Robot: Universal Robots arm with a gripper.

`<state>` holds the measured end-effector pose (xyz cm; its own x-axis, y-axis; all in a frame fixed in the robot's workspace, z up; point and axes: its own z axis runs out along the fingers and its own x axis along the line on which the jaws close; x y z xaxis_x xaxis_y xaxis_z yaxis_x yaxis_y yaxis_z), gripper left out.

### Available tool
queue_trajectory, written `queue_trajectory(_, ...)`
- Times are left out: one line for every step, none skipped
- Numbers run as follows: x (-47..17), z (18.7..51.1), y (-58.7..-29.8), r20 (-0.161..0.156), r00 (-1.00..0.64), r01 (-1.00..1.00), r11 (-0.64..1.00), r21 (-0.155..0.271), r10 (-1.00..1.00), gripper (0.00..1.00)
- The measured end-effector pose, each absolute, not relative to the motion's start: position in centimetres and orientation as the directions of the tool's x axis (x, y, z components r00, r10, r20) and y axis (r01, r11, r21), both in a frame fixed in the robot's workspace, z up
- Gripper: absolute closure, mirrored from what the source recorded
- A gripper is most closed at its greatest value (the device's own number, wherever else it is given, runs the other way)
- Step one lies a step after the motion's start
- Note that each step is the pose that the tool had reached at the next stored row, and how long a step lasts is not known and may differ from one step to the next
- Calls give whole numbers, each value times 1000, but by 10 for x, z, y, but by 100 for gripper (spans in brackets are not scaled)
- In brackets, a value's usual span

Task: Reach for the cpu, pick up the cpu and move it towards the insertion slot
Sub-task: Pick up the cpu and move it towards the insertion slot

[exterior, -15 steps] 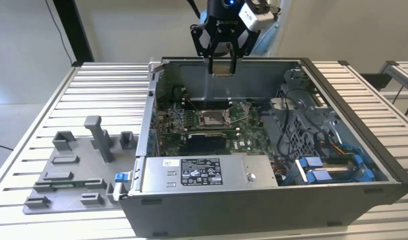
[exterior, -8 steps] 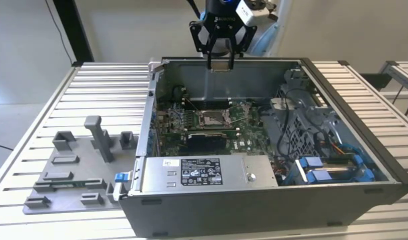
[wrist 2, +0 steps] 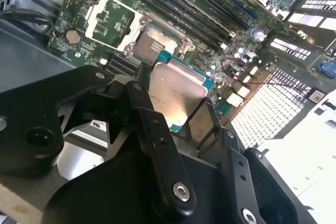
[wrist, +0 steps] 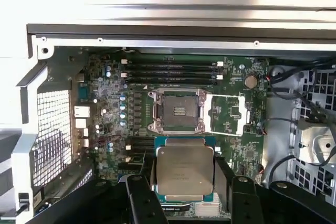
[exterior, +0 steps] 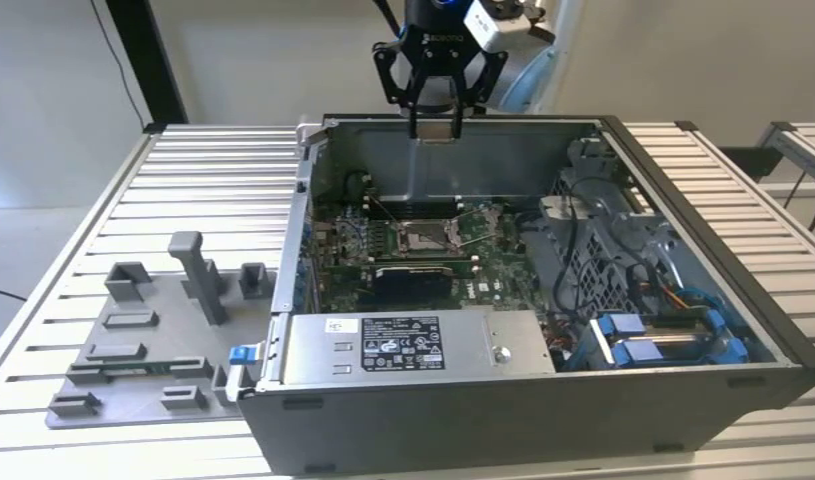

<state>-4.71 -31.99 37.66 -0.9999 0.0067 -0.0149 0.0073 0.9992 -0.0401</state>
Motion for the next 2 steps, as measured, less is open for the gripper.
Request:
queue_trajectory(-47, 377, -320, -15, -1000, 7, 999, -40, 7, 100)
queue_trajectory(-47, 377, -320, -15, -1000, 7, 999, -40, 7, 100)
